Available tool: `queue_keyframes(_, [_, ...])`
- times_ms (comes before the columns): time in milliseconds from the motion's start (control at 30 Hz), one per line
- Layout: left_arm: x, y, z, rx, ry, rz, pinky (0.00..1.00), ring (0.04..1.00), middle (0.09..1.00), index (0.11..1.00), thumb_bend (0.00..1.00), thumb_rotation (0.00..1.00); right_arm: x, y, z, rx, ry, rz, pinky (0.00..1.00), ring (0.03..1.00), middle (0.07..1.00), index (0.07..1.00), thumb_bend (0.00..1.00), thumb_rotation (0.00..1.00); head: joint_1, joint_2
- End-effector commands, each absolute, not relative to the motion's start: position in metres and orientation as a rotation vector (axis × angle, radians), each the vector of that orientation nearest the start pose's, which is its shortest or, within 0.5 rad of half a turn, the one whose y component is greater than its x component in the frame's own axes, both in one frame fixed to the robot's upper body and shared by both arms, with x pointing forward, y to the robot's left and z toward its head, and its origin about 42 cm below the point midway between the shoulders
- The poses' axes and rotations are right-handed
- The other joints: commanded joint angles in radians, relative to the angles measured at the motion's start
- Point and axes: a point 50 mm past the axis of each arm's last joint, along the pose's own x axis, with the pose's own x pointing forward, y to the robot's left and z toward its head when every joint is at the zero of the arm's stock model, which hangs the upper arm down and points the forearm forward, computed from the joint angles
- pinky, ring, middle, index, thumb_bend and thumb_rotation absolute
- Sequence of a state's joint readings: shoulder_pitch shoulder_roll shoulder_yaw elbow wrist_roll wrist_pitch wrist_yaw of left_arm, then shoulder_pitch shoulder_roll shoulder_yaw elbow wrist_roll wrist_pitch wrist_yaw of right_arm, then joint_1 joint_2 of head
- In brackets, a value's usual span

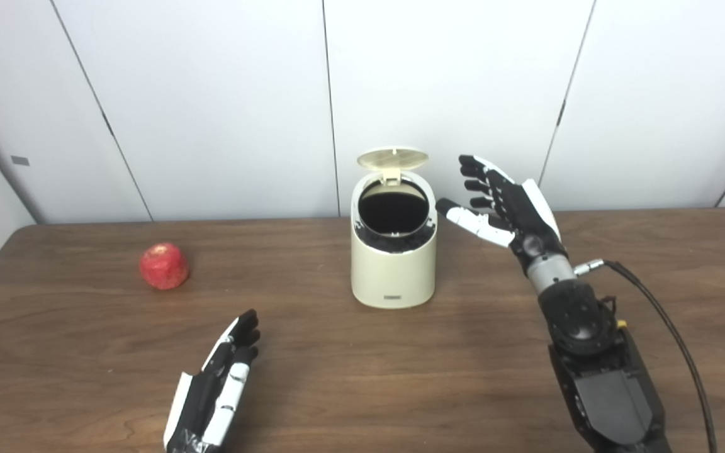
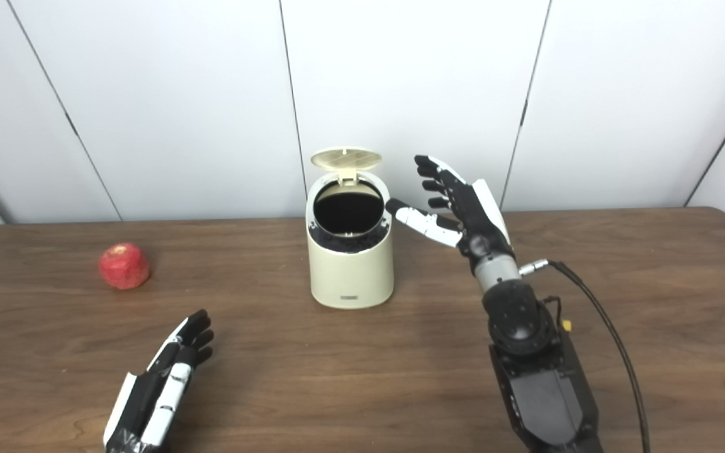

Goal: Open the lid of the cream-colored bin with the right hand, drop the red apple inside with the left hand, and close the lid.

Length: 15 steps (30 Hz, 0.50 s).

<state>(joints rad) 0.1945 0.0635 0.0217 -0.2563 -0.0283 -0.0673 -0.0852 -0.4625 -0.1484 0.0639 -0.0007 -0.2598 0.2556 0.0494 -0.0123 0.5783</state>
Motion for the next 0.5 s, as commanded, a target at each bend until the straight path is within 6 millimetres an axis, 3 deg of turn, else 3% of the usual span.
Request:
queue_keyframes(0, [0.217,0.24,0.137,0.052,-0.198,-0.031,0.91,0.924,0.937,0.941,0.46,0.8,0.405,-0.214,0.26,-0.419,-0.293,0.088,0.79,0.859,0.873,0.866,0.52,0.5,0.0,0.004])
queue_keyframes(67, [0.217,0.24,0.138,0.047,-0.199,-0.027,0.91,0.926,0.94,0.946,0.47,0.8,0.387,-0.226,0.254,-0.417,-0.285,0.099,0.79,0.854,0.87,0.866,0.51,0.52,0.001,0.008])
queue_keyframes(200, [0.216,0.242,0.14,0.052,-0.199,-0.022,0.9,0.925,0.94,0.947,0.49,0.81,0.359,-0.242,0.244,-0.388,-0.276,0.112,0.74,0.838,0.875,0.885,0.51,0.67,-0.004,0.013])
queue_keyframes(367, [0.217,0.246,0.143,0.047,-0.205,-0.021,0.9,0.925,0.937,0.943,0.49,0.79,0.323,-0.256,0.225,-0.205,-0.276,0.16,0.82,0.902,0.931,0.961,0.54,0.59,-0.015,0.021])
queue_keyframes(467, [0.218,0.248,0.145,0.046,-0.209,-0.019,0.91,0.925,0.937,0.944,0.48,0.78,0.307,-0.26,0.216,-0.136,-0.258,0.172,0.89,0.946,0.956,0.975,0.54,0.69,-0.019,0.024])
